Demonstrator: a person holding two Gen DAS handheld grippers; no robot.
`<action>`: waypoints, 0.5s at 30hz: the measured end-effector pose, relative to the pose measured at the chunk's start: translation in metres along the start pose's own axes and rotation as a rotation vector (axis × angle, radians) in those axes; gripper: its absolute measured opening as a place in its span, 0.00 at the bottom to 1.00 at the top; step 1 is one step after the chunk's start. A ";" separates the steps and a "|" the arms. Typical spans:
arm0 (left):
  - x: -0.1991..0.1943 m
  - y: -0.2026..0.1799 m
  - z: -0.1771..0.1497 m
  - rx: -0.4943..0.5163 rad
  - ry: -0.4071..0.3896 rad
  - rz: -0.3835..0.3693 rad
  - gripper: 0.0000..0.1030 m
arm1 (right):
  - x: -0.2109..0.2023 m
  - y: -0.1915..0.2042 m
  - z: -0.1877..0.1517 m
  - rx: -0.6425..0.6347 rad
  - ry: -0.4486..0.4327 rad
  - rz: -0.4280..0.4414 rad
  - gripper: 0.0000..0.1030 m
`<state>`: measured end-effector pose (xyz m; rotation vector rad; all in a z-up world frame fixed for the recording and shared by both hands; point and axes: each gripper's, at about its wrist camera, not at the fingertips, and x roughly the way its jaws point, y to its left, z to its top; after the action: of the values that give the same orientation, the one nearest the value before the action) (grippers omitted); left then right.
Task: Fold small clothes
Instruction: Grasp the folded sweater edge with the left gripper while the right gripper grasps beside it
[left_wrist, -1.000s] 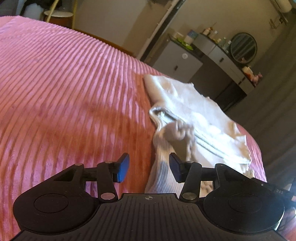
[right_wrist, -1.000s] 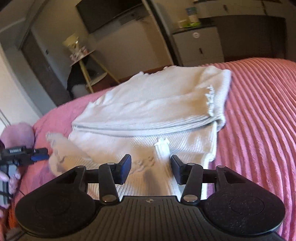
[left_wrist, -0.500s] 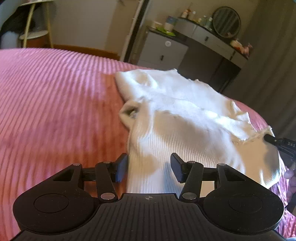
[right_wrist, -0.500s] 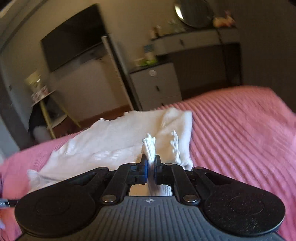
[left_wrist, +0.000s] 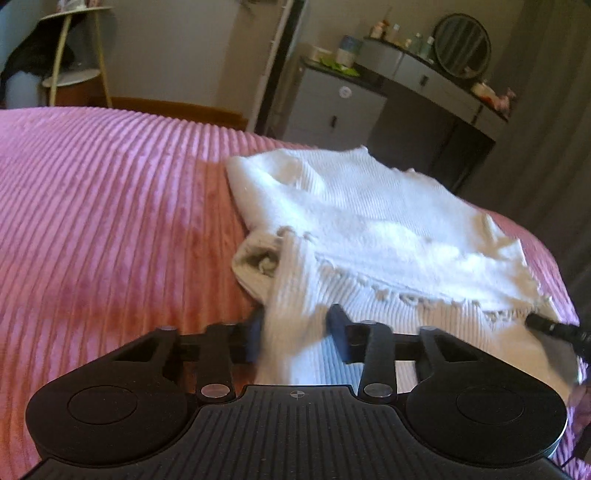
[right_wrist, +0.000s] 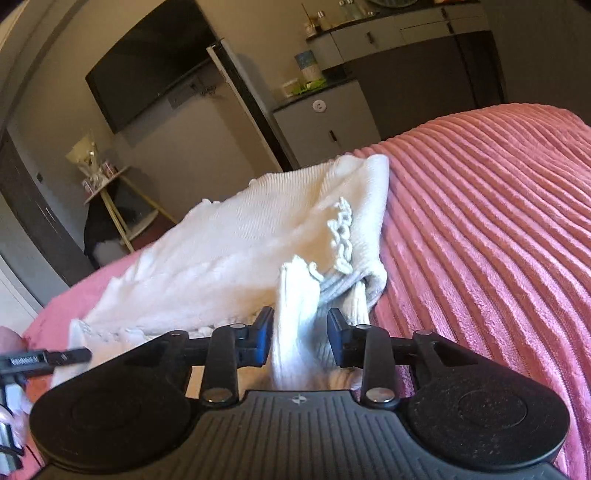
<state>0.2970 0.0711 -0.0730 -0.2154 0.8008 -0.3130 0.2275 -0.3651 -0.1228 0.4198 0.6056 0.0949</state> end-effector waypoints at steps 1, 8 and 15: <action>-0.001 0.000 0.001 -0.008 -0.002 -0.008 0.29 | 0.000 0.004 0.000 -0.024 -0.005 -0.006 0.17; -0.011 -0.004 0.001 0.004 -0.049 -0.025 0.15 | -0.019 0.014 0.005 -0.076 -0.091 0.001 0.08; -0.034 -0.023 -0.008 0.097 -0.111 0.015 0.15 | -0.021 0.016 0.006 -0.073 -0.089 -0.018 0.08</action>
<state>0.2648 0.0614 -0.0489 -0.1345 0.6757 -0.3225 0.2142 -0.3570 -0.1009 0.3456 0.5170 0.0801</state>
